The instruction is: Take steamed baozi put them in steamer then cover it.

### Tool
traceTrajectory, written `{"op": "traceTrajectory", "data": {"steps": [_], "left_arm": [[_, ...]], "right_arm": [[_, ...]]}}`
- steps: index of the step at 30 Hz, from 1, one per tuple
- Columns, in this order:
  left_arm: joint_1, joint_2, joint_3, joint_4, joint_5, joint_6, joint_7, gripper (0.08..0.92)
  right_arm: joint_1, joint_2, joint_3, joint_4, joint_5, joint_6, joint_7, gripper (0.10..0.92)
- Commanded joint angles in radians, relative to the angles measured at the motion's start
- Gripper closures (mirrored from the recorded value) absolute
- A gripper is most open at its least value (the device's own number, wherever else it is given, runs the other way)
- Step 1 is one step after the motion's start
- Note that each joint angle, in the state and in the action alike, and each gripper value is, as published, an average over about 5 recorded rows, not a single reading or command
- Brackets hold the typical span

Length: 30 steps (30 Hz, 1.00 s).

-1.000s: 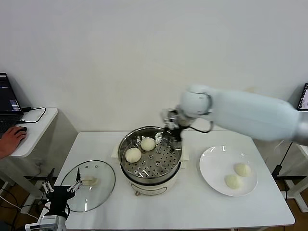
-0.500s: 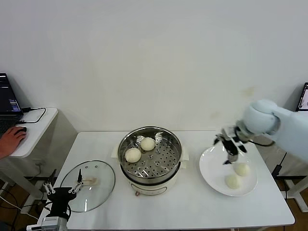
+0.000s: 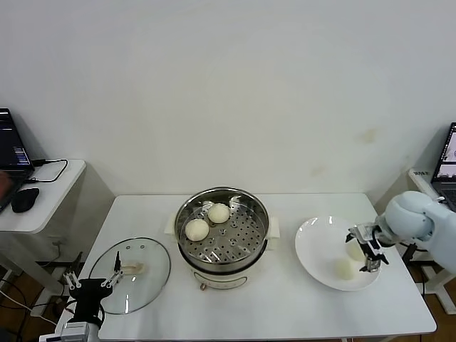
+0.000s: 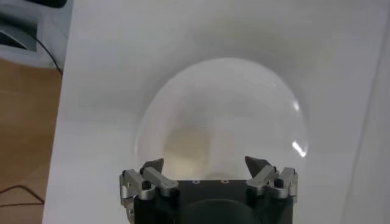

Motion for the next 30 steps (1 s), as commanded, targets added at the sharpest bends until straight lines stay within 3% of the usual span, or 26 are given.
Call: {"op": "traceTrajectory", "data": {"steps": [1, 17, 30], "left_arm": [[0.002, 0.001, -0.003, 0.001, 0.001, 0.0, 0.0, 0.177], [0.002, -0.003, -0.006, 0.01, 0.002, -0.005, -0.001, 0.177], [0.001, -0.006, -0.003, 0.013, 0.004, -0.006, -0.001, 0.177]], "right_arm": [[-0.243, 0.009, 0.175, -0.049, -0.073, 0.007, 0.041, 0.203], [-0.261, 0.108, 0.189, -0.127, -0.095, -0.027, 0.096, 0.22], [-0.256, 0.125, 0.187, -0.142, -0.086, -0.04, 0.097, 0.352]]}}
